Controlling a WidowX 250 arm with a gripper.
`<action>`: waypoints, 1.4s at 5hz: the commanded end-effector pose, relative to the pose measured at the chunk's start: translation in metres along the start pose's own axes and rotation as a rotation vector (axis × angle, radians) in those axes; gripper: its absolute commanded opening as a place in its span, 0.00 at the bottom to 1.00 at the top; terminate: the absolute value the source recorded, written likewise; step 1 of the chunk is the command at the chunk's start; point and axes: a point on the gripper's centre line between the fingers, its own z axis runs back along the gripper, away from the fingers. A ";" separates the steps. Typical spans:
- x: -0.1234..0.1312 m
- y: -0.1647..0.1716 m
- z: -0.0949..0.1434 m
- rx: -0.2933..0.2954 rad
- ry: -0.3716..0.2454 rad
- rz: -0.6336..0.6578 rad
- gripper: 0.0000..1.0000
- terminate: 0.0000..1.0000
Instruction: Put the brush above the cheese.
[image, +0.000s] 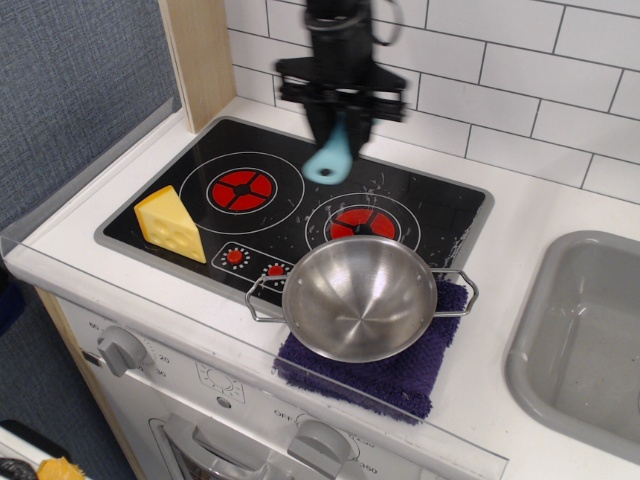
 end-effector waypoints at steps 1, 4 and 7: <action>0.014 0.063 0.007 0.057 -0.045 0.011 0.00 0.00; 0.016 0.099 -0.028 0.118 0.038 -0.049 0.00 0.00; 0.017 0.102 -0.019 0.073 0.031 -0.086 1.00 0.00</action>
